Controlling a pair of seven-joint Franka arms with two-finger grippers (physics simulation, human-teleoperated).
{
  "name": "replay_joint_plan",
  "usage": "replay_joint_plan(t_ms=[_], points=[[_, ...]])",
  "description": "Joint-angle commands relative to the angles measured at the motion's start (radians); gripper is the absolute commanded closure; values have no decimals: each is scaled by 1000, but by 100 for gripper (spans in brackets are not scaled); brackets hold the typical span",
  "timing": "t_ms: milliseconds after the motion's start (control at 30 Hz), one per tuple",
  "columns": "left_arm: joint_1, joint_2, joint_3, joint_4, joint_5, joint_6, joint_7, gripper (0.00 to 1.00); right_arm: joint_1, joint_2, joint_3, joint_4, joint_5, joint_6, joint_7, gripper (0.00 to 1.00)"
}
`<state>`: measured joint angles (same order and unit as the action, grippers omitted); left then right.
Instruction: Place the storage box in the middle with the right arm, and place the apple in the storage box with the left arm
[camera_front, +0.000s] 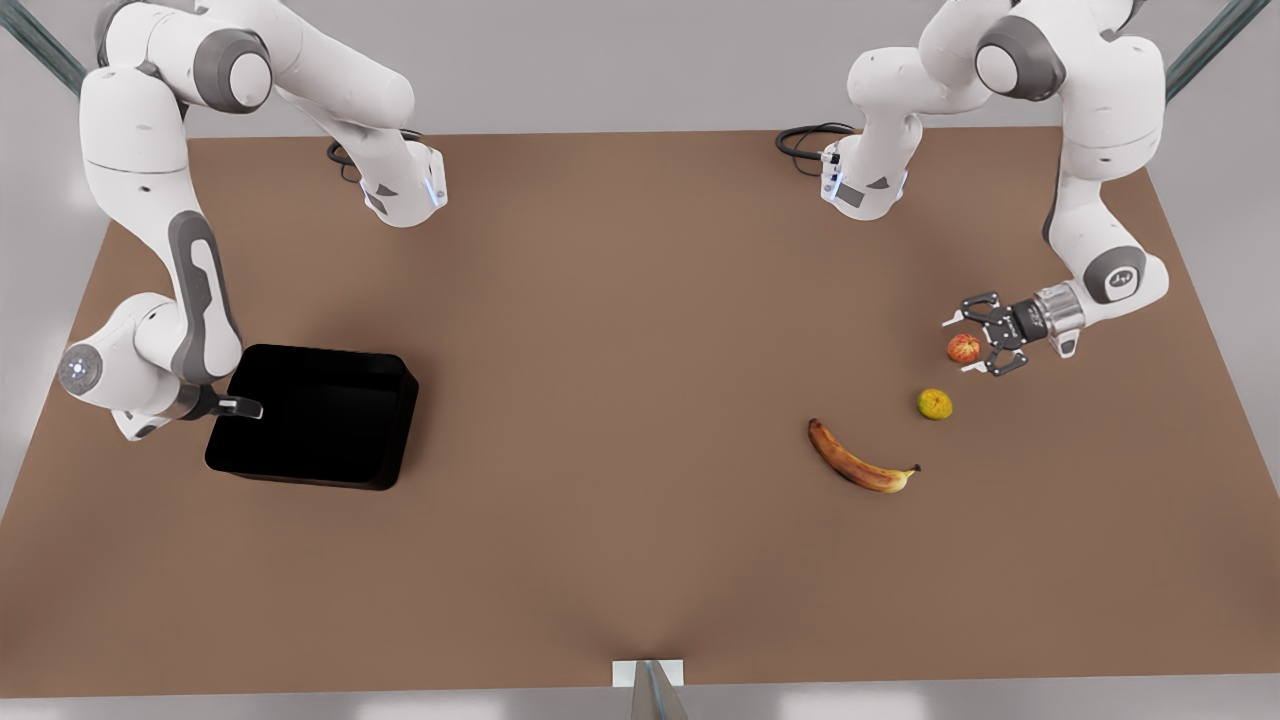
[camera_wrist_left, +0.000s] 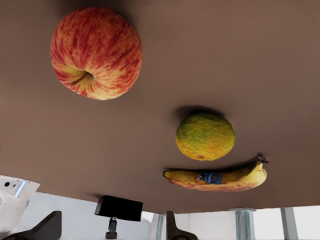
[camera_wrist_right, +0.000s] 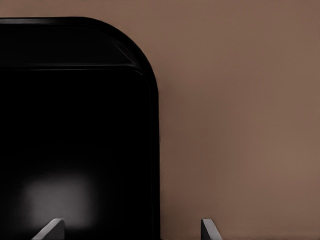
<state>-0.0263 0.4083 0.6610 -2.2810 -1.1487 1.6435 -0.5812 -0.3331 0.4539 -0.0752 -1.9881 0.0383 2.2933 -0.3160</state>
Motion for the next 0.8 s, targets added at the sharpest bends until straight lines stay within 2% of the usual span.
replay_joint_plan(t_ms=[0, 67, 133, 233, 300, 333, 400, 567, 767], points=[[5, 9, 2, 9, -3, -8, 0, 0, 0, 0, -2, 0, 0, 0, 0, 0], [48, 60, 2, 43, -5, -57, 6, 0, -4, 12, 0, 0, 0, -2, -2, 0], [59, 72, 8, 41, -5, -77, 21, 0, -11, 12, 0, -2, 0, -6, -9, 5], [57, 73, 8, 21, -28, -96, 47, 0, -15, 12, 0, -5, 0, -8, -12, 34], [57, 98, 6, 20, -51, -91, 70, 0, -14, 22, 2, -3, 2, -6, -12, 38], [57, 106, 3, 18, -65, -85, 86, 0, -14, 22, 2, -3, 3, -5, -12, 45], [57, 138, -3, 21, -95, -82, 98, 0, -12, 20, 3, 0, 3, -9, -12, 79], [65, 195, -1, 28, -134, -79, 178, 0, -12, 20, 8, 5, 3, -17, -15, 79], [71, 198, 3, 18, -121, -94, 215, 0, -12, 11, 25, 31, 23, -71, -66, 79]])
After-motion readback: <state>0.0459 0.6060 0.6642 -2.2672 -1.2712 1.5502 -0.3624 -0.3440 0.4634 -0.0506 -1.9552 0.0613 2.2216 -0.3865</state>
